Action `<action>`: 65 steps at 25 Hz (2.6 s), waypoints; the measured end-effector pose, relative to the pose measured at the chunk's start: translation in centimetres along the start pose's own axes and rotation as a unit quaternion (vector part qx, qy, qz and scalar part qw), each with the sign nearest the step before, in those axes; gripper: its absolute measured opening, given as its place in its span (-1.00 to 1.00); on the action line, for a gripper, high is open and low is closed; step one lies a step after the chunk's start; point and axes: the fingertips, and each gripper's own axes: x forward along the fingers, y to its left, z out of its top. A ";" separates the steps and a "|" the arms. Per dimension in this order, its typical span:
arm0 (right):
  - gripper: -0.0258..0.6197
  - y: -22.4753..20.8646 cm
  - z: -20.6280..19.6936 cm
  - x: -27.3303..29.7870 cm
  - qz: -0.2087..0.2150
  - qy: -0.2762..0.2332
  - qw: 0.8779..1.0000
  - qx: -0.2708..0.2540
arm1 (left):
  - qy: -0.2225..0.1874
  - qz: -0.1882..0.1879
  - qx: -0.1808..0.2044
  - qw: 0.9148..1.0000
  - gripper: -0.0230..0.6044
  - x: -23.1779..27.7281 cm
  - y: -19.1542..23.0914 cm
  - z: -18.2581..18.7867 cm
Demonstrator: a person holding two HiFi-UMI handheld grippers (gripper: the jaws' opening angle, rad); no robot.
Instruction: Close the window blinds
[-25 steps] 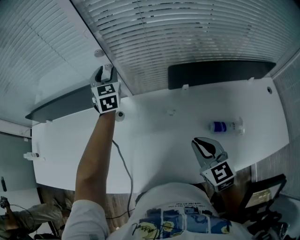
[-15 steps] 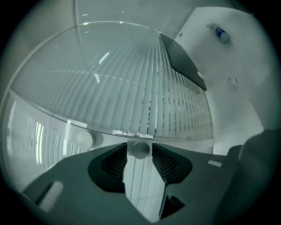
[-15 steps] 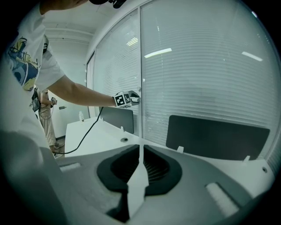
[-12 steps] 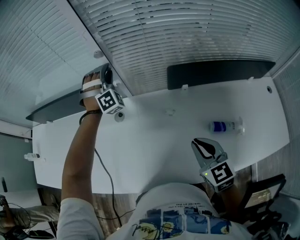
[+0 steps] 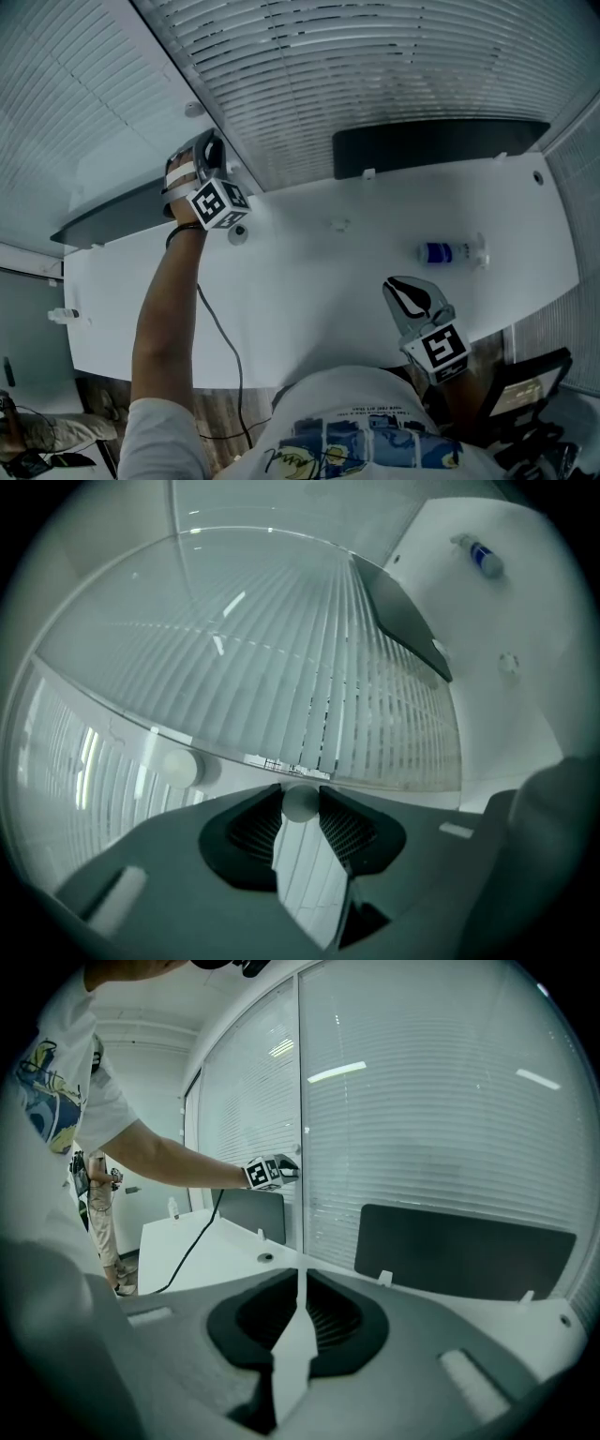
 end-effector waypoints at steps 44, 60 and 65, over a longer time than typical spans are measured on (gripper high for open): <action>-0.86 0.0 -0.2 0.1 0.001 0.000 1.000 -0.006 | 0.009 -0.047 -0.590 0.806 -0.47 -0.4 1.4 -1.8; -0.86 0.4 -0.3 0.1 0.006 -0.004 1.000 0.008 | 0.004 -0.035 -0.013 0.999 -0.37 -1.5 0.0 0.3; -0.86 -0.3 -1.0 0.0 -0.005 0.003 1.000 -0.008 | 0.001 -0.024 0.120 0.993 -0.37 -1.0 -0.5 0.0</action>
